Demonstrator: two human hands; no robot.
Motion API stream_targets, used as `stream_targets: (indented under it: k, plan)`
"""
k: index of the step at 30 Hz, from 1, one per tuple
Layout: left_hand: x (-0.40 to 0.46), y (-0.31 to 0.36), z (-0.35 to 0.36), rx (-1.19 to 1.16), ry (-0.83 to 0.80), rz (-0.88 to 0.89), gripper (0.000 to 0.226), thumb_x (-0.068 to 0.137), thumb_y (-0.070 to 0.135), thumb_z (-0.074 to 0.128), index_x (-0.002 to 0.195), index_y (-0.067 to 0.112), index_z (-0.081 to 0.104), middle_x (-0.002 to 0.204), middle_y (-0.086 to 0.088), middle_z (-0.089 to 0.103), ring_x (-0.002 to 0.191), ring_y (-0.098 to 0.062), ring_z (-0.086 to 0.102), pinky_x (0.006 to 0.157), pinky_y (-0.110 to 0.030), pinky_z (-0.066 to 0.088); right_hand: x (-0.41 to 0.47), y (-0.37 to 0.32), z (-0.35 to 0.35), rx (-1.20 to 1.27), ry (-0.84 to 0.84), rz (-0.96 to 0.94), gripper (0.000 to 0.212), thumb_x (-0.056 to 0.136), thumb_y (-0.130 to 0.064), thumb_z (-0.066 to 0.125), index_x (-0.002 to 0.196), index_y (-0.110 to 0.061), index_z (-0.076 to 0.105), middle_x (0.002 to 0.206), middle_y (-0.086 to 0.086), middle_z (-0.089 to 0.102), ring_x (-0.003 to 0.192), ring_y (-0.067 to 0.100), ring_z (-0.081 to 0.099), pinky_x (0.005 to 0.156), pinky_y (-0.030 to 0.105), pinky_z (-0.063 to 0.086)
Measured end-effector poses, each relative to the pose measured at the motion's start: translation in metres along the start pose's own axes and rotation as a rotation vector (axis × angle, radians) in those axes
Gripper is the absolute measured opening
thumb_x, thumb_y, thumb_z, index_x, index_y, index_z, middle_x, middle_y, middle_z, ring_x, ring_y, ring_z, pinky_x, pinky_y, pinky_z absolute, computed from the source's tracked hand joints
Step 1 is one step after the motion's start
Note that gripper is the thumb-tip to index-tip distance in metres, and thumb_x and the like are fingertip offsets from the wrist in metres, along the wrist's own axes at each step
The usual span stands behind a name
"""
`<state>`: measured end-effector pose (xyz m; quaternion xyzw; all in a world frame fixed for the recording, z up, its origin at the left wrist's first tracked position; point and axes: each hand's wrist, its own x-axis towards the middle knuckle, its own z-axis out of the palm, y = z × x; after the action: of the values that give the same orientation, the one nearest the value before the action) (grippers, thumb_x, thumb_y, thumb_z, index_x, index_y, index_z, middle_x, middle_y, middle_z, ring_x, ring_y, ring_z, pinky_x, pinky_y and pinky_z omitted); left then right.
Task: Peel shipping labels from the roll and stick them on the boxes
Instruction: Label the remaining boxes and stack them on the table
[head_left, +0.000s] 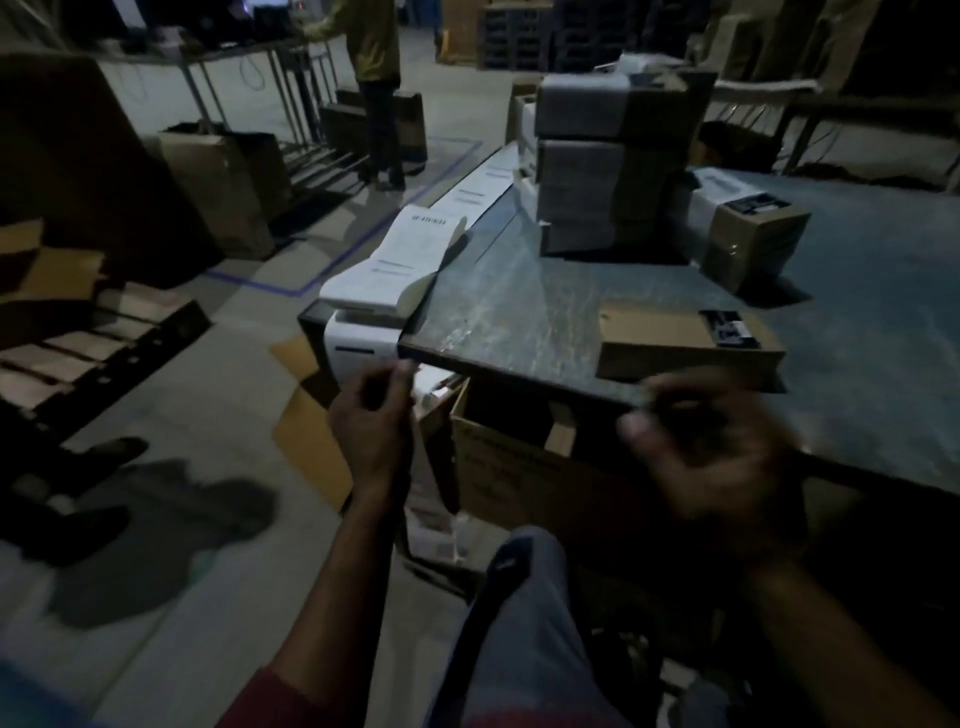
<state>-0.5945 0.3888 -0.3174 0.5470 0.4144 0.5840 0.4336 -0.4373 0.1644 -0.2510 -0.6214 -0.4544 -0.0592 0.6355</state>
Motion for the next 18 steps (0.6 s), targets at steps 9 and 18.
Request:
stream_targets:
  k: [9, 18]
  plan:
    - [0.020, -0.126, -0.069, 0.203, -0.236, -0.552, 0.060, 0.087, 0.001, 0.080, 0.138, 0.020, 0.054, 0.122, -0.002, 0.064, 0.104, -0.031, 0.067, 0.086, -0.052, 0.061, -0.028, 0.064, 0.145, 0.145, -0.333, 0.467, 0.023, 0.086, 0.005, 0.078, 0.096, -0.015, 0.075, 0.088, -0.005, 0.072, 0.078, -0.007, 0.065, 0.073, 0.012, 0.052]
    - [0.033, -0.169, -0.059, 0.270, -0.500, -0.462, 0.014, 0.093, 0.015, 0.080, 0.098, 0.005, 0.072, 0.096, -0.001, 0.071, 0.089, -0.007, 0.071, 0.084, -0.040, 0.057, -0.034, 0.115, 0.173, -0.068, -0.527, 0.610, 0.026, 0.086, 0.007, 0.075, 0.107, -0.009, 0.072, 0.086, -0.006, 0.068, 0.068, -0.009, 0.064, 0.073, 0.024, 0.050]
